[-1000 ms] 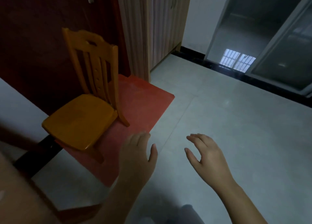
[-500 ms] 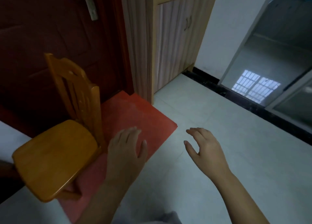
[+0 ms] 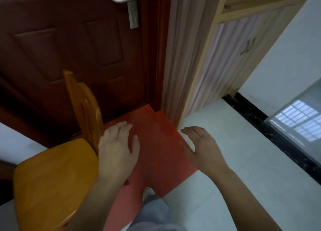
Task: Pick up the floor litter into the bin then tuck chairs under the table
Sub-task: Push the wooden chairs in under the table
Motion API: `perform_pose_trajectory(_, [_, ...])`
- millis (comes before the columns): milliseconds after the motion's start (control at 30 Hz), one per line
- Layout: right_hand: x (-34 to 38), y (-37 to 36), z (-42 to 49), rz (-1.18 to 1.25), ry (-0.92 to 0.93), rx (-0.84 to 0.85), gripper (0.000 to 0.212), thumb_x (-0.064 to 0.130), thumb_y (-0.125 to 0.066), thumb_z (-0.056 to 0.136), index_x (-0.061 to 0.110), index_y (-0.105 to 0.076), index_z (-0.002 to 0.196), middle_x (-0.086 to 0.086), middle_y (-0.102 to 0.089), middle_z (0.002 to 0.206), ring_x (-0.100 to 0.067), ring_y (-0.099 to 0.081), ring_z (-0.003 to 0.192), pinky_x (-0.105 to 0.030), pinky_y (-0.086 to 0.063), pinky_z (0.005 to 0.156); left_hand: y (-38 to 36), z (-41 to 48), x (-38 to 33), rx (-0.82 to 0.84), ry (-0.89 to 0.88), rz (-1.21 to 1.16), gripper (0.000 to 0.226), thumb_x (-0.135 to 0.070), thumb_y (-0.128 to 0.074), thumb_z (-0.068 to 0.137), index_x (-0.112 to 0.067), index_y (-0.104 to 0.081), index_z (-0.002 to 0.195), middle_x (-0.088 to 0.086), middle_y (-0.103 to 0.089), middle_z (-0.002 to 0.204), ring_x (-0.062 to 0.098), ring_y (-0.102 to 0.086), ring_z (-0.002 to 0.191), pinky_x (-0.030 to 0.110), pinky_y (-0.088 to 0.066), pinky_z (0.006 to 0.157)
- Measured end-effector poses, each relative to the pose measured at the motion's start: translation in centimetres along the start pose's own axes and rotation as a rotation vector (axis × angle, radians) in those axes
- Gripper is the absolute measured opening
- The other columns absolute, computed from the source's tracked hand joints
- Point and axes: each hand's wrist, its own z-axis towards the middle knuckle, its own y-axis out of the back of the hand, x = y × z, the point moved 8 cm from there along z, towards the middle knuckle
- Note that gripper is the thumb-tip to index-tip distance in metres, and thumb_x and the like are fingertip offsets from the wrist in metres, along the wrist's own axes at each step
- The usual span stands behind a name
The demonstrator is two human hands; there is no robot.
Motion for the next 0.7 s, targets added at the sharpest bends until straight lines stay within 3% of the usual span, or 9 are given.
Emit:
perform_pose_trajectory(167, [0.6, -0.7, 11.6, -0.008, 0.147, 0.067, 0.04, 0.035, -0.045, 0.084, 0.012, -0.061, 0.112, -0.006, -0.064, 0.105, -0.024, -0.058, 0.098, -0.033, -0.044, 0.086, -1.2, 9.1, 1.7, -0.089, 0.062, 0.039, 0.043, -0.031, -0.042, 0.084, -0.004, -0.061, 0.112, 0.015, -0.061, 0.113, 0.03, -0.055, 0.105, 0.043, -0.043, 0.09])
perform_pose_trajectory(400, [0.0, -5.0, 22.0, 0.105, 0.297, 0.238, 0.044, 0.039, -0.043, 0.083, 0.013, -0.061, 0.114, -0.004, -0.062, 0.111, -0.022, -0.057, 0.102, -0.036, -0.046, 0.09, -4.0, 14.1, 5.1, -0.087, 0.274, 0.181, 0.043, -0.033, -0.04, 0.081, -0.004, -0.062, 0.104, 0.015, -0.062, 0.106, 0.035, -0.057, 0.095, 0.047, -0.048, 0.082])
perform_pose_trajectory(700, [2.4, -7.2, 34.2, 0.139, 0.781, 0.478, 0.046, 0.04, -0.043, 0.083, 0.015, -0.059, 0.118, 0.0, -0.06, 0.115, -0.017, -0.052, 0.111, -0.029, -0.037, 0.094, -4.4, 14.8, 6.0, -0.368, 0.783, 0.378, 0.044, -0.033, -0.04, 0.079, -0.003, -0.059, 0.105, 0.018, -0.061, 0.104, 0.037, -0.055, 0.086, 0.043, -0.045, 0.07])
